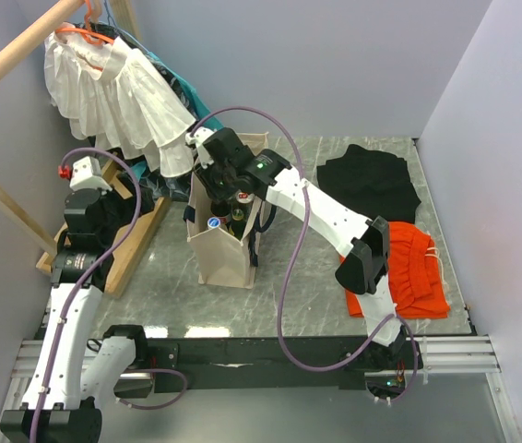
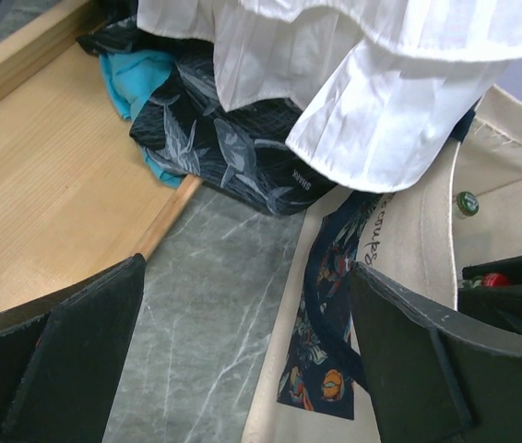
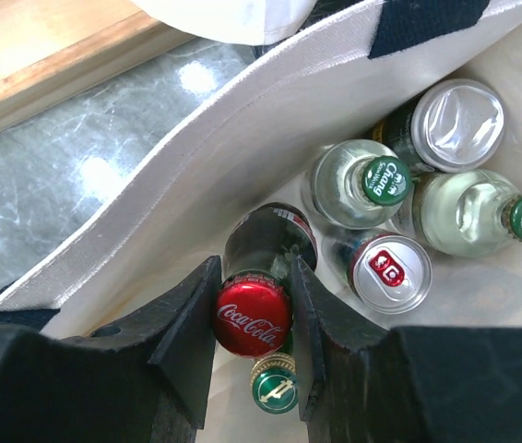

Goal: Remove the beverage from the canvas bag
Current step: Take out the drink from the canvas bag.

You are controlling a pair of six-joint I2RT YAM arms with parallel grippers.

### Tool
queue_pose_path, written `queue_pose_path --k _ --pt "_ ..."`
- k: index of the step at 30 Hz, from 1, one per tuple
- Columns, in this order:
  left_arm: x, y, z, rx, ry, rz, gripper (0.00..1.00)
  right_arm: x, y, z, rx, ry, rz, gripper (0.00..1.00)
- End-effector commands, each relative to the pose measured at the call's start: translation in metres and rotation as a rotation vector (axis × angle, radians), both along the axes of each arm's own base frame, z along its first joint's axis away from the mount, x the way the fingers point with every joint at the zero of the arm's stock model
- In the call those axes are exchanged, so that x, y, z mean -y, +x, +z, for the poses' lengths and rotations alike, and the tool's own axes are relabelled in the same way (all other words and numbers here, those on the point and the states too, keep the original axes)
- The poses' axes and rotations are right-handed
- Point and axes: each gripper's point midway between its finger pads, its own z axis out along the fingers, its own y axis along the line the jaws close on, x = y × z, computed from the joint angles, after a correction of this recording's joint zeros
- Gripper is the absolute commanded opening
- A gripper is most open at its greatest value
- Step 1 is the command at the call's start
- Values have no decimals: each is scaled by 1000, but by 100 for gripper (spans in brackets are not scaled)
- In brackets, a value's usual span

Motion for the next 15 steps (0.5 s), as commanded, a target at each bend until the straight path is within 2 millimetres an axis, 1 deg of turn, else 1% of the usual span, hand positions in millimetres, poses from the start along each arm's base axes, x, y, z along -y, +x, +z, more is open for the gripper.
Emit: queue_pose_path --k 1,6,10,11,15 --pt "-2 0 28 66 22 4 96 1 10 111 241 194 -27 0" --pt "-1 2 29 65 21 -4 96 6 13 123 275 204 -47 0" --pt "0 4 34 74 22 -9 96 7 14 130 291 217 -56 0" --pt "-1 4 34 72 25 -8 96 8 13 136 301 232 -57 0" --pt "0 5 36 72 28 -10 96 9 13 143 308 251 -56 0"
